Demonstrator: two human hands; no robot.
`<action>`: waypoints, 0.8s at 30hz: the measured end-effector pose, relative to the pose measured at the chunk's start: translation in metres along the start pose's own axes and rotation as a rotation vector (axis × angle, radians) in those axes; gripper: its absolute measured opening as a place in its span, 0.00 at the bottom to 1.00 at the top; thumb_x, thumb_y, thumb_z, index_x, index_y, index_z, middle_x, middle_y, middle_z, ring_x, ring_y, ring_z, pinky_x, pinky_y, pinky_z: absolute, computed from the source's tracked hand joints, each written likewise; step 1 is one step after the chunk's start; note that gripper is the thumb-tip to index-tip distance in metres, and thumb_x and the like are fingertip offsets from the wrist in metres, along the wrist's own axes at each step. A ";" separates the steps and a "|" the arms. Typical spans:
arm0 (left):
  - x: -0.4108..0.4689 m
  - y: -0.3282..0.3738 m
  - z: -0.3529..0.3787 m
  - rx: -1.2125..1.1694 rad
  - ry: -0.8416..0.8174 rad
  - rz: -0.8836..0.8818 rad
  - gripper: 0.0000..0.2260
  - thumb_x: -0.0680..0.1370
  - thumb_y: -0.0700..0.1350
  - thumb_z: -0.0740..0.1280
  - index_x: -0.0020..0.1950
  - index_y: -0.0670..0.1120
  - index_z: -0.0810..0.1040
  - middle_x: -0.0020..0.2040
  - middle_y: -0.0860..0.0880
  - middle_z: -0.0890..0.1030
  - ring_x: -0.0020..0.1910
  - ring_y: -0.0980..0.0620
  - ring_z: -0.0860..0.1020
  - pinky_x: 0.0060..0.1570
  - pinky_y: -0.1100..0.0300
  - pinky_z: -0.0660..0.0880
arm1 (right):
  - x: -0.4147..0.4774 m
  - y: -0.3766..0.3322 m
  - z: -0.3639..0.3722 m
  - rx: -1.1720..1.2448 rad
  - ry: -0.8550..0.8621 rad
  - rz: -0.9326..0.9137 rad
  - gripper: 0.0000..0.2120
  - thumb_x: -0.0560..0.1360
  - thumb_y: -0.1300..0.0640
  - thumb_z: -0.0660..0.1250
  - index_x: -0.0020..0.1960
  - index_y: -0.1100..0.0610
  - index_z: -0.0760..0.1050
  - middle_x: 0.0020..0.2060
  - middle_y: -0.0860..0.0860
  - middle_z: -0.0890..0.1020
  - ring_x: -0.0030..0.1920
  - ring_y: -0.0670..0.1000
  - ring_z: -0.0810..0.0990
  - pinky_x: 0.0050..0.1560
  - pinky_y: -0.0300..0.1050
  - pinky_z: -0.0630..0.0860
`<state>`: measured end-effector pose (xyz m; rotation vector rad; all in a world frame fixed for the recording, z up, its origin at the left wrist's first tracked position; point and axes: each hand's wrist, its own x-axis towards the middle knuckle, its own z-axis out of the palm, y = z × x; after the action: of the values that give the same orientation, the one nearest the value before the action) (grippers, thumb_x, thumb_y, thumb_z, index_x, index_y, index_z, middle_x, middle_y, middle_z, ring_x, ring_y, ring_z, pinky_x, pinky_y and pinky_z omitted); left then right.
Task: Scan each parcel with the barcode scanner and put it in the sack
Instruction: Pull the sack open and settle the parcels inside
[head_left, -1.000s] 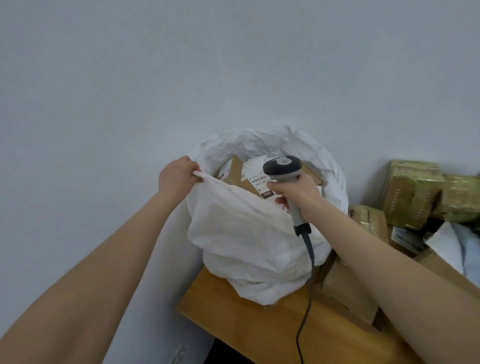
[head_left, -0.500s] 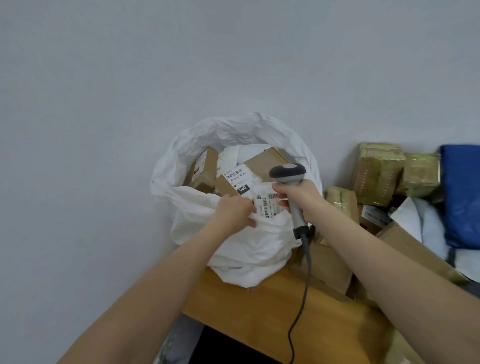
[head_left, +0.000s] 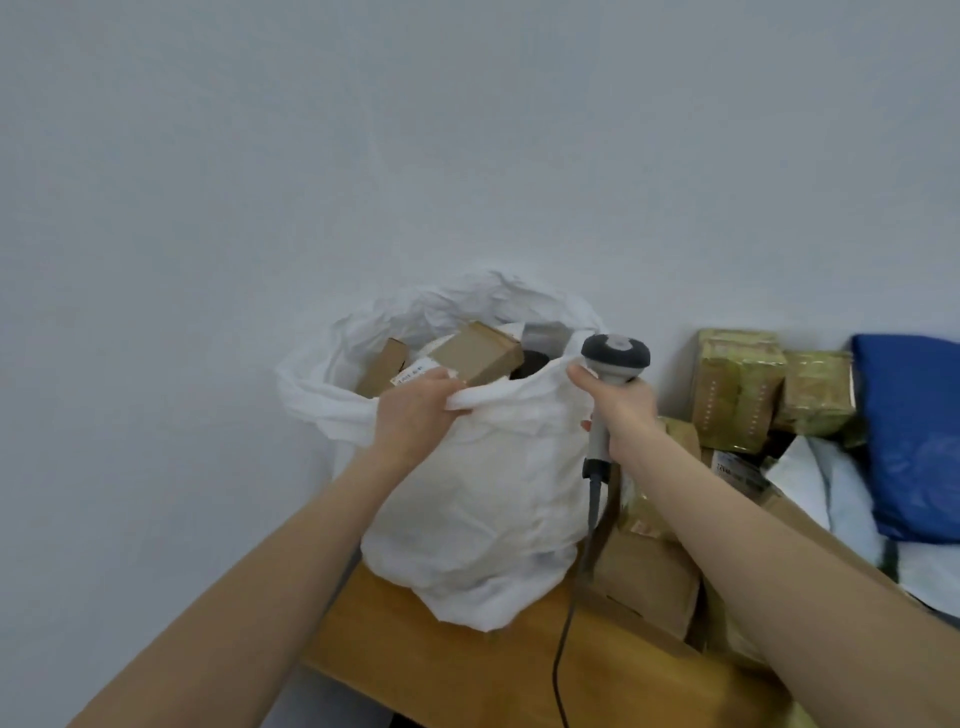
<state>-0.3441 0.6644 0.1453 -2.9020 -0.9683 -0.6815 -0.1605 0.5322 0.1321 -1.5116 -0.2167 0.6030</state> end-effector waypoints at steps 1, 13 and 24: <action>-0.001 0.003 0.003 -0.001 -0.018 0.034 0.10 0.77 0.51 0.68 0.54 0.50 0.83 0.50 0.51 0.80 0.51 0.48 0.79 0.41 0.55 0.70 | 0.003 0.003 0.001 -0.016 -0.001 0.018 0.21 0.65 0.47 0.79 0.50 0.54 0.75 0.44 0.50 0.80 0.43 0.54 0.79 0.52 0.57 0.80; 0.049 -0.037 -0.038 -0.053 -0.202 -0.229 0.19 0.75 0.60 0.67 0.62 0.54 0.78 0.59 0.52 0.76 0.61 0.52 0.72 0.56 0.55 0.70 | 0.041 0.004 0.040 -0.274 0.038 0.112 0.15 0.70 0.57 0.73 0.52 0.62 0.75 0.50 0.60 0.80 0.50 0.61 0.80 0.55 0.56 0.79; 0.104 -0.099 0.000 0.041 -0.134 -0.234 0.26 0.75 0.64 0.64 0.67 0.51 0.72 0.65 0.46 0.73 0.64 0.45 0.71 0.58 0.49 0.70 | 0.080 -0.049 0.041 -0.525 0.072 0.058 0.26 0.70 0.53 0.75 0.64 0.61 0.72 0.64 0.59 0.71 0.52 0.57 0.77 0.60 0.55 0.76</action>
<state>-0.3269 0.8039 0.1745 -2.8564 -1.3355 -0.4709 -0.1024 0.6097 0.1642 -2.0485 -0.2915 0.5613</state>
